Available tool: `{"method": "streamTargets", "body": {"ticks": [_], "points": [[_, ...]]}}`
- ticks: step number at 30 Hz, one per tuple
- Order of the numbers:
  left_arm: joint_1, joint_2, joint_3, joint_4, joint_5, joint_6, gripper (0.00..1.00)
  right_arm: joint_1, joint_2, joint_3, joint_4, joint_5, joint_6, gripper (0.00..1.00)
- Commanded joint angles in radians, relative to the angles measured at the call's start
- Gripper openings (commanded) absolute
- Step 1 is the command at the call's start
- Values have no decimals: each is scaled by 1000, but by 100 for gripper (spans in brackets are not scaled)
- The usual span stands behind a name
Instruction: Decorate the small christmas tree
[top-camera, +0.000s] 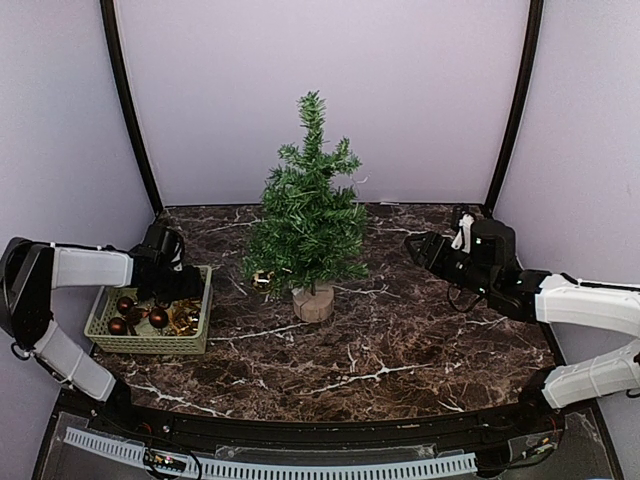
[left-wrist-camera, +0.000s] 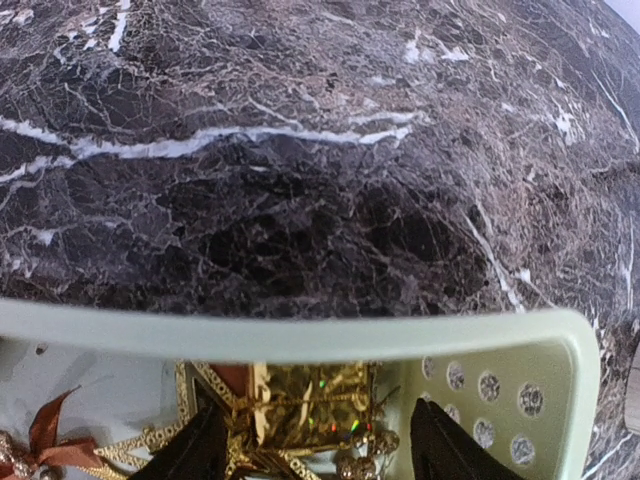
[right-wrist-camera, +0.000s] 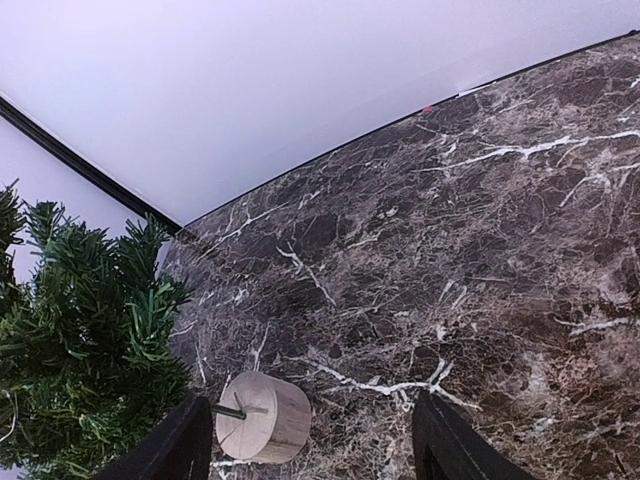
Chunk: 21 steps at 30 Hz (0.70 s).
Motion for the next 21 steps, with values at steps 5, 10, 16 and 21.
{"method": "streamTargets", "body": {"ticks": [5, 10, 16, 21], "points": [[6, 72, 71, 44, -71, 31, 56, -10, 0, -15, 44, -2, 14, 69], [6, 116, 86, 32, -74, 31, 50, -11, 14, -15, 54, -8, 22, 70], [6, 111, 80, 23, -80, 27, 44, -11, 22, -10, 60, -12, 23, 70], [6, 74, 59, 26, -83, 17, 40, -11, 12, -8, 61, -14, 22, 70]]}}
